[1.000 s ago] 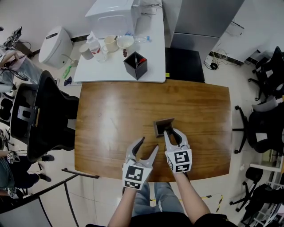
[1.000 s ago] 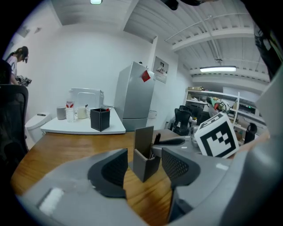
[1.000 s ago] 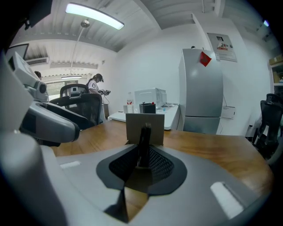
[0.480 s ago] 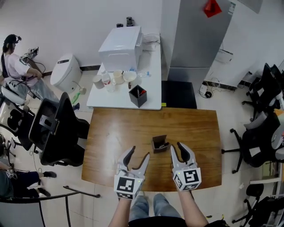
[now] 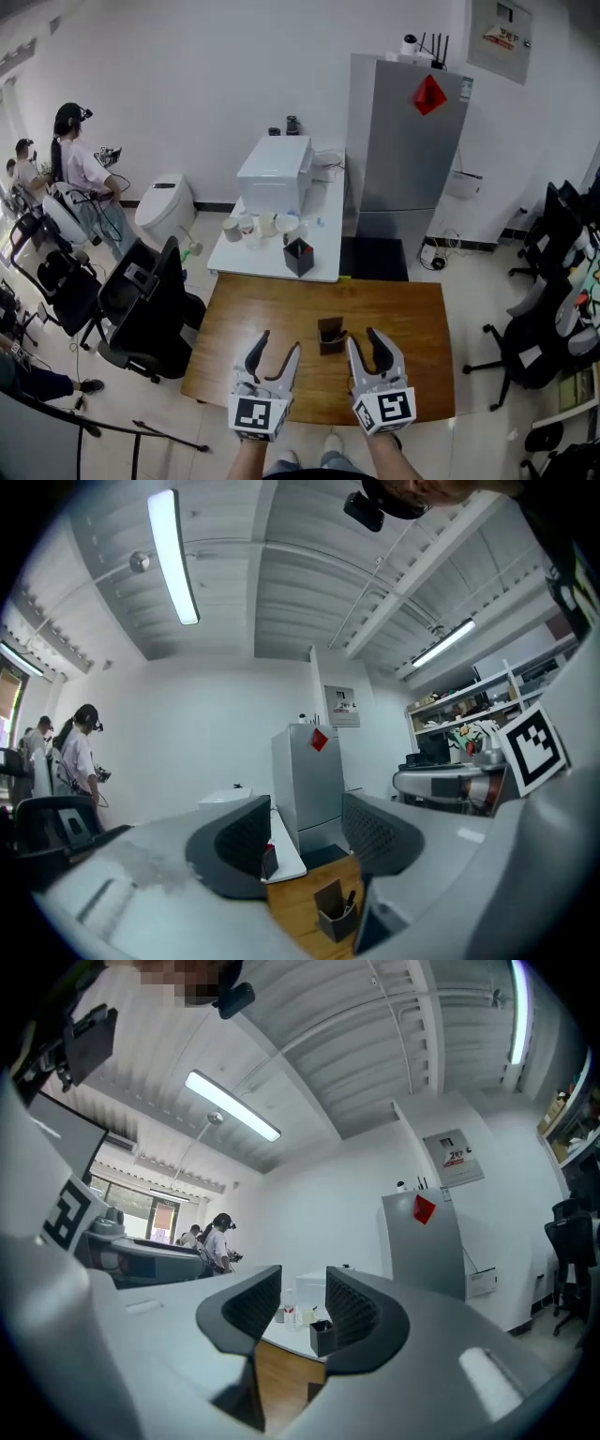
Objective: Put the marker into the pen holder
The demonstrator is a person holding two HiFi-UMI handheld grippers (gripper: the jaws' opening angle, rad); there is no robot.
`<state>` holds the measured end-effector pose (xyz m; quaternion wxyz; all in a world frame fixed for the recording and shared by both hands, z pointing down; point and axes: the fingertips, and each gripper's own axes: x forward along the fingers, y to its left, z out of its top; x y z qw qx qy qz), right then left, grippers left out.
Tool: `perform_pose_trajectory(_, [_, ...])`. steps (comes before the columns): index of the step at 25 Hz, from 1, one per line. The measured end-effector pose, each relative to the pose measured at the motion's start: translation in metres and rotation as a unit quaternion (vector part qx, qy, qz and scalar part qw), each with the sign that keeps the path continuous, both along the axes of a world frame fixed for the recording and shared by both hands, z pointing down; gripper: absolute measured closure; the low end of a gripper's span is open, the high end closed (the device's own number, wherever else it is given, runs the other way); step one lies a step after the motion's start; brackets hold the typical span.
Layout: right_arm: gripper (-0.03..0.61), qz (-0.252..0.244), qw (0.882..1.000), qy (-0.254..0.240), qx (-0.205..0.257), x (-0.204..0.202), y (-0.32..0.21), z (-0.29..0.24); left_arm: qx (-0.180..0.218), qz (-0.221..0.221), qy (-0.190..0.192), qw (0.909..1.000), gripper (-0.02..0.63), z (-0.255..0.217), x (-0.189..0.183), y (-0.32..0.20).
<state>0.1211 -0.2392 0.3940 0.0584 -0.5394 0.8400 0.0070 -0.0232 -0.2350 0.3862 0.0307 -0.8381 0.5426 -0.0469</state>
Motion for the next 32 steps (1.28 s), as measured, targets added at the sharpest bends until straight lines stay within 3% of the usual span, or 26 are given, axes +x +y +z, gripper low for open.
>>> perform_pose_trajectory(4, [0.370, 0.013, 1.000, -0.005, 0.018, -0.016, 0.043, -0.008, 0.041, 0.025, 0.005, 0.9988, 0.339, -0.009, 0.000, 0.034])
perform_pose_trajectory(7, [0.318, 0.034, 0.999, -0.015, 0.009, -0.020, 0.071, -0.004, 0.034, 0.030, 0.022, 0.9987, 0.322, -0.010, -0.005, 0.061])
perform_pose_trajectory(10, [0.290, 0.040, 0.999, 0.006, -0.017, -0.041, 0.101, 0.005, 0.028, 0.023, 0.049, 0.9981, 0.314, -0.010, -0.026, 0.091])
perform_pose_trajectory(16, [0.285, 0.061, 0.998, 0.025, -0.025, -0.048, 0.138, 0.007, 0.023, 0.017, 0.045, 0.9986, 0.314, 0.004, -0.044, 0.124])
perform_pose_trajectory(21, [0.285, 0.047, 0.998, 0.045, -0.021, -0.044, 0.144, 0.000, 0.019, -0.019, 0.016, 0.9995, 0.316, 0.005, -0.062, 0.142])
perform_pose_trajectory(24, [0.285, 0.049, 0.997, 0.054, -0.028, -0.038, 0.141, 0.000, 0.032, -0.008, 0.002, 0.9995, 0.316, 0.008, -0.058, 0.145])
perform_pose_trajectory(32, [0.286, 0.040, 0.996, 0.067, -0.040, -0.041, 0.140, -0.001, 0.048, -0.017, 0.024, 0.9984, 0.316, -0.004, -0.055, 0.153])
